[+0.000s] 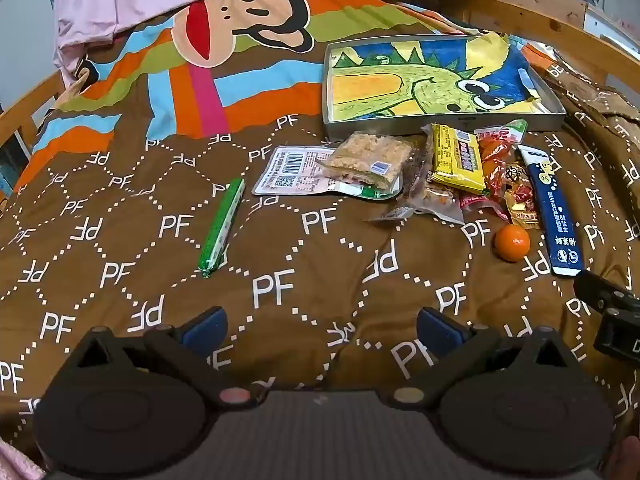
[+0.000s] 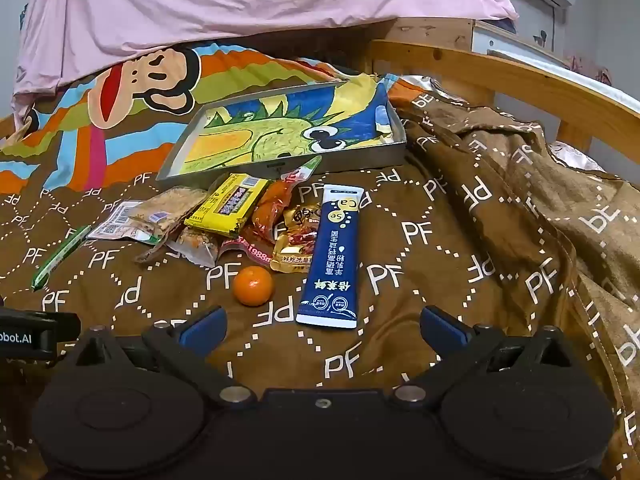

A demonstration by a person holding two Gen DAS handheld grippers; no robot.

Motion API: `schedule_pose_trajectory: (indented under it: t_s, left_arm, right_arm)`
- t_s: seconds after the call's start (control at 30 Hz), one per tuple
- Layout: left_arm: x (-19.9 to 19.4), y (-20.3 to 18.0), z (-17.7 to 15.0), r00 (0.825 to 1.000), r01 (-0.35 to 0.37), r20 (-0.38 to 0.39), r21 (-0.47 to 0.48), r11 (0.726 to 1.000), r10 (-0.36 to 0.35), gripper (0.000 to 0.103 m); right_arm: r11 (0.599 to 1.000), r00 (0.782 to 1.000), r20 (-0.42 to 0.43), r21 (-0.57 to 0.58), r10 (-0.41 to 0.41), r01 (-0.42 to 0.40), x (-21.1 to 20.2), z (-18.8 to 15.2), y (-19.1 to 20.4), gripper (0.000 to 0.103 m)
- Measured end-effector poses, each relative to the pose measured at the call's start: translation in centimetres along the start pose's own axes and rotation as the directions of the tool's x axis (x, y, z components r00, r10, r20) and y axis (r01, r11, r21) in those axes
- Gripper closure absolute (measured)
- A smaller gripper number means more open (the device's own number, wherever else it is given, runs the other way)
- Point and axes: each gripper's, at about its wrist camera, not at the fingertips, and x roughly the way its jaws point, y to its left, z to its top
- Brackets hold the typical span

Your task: Organize snacks

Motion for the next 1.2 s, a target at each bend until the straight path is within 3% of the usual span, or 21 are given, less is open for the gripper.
schedule_pose_trajectory:
  t_s: [1.2]
  left_arm:
    - [0.09, -0.3, -0.04, 1.0, -0.001, -0.006, -0.001, 1.0, 0.001, 0.0]
  right_arm:
    - [1.0, 1.0, -0.002, 0.0, 0.0, 0.0, 0.13, -0.08, 0.02, 0.001]
